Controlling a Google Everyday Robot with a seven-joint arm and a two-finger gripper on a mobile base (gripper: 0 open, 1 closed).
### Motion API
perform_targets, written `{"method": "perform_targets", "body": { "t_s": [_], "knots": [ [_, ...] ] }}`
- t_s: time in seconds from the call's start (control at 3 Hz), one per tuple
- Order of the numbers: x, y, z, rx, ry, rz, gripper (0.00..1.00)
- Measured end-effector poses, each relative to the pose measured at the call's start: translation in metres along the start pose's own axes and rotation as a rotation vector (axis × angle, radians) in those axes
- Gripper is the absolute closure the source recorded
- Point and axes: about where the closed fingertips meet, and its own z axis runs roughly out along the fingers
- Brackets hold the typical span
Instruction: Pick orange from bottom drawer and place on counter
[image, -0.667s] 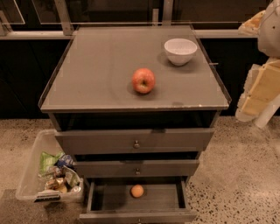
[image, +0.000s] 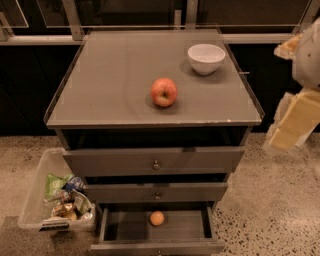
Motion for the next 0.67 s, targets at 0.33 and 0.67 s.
{"method": "perform_targets", "body": {
  "t_s": [0.33,0.67],
  "knots": [
    [-0.002,0.043,0.025,-0.011,-0.082,0.183,0.00],
    [-0.021,0.085,0.077,-0.079,-0.179,0.299,0.00]
  ]
}}
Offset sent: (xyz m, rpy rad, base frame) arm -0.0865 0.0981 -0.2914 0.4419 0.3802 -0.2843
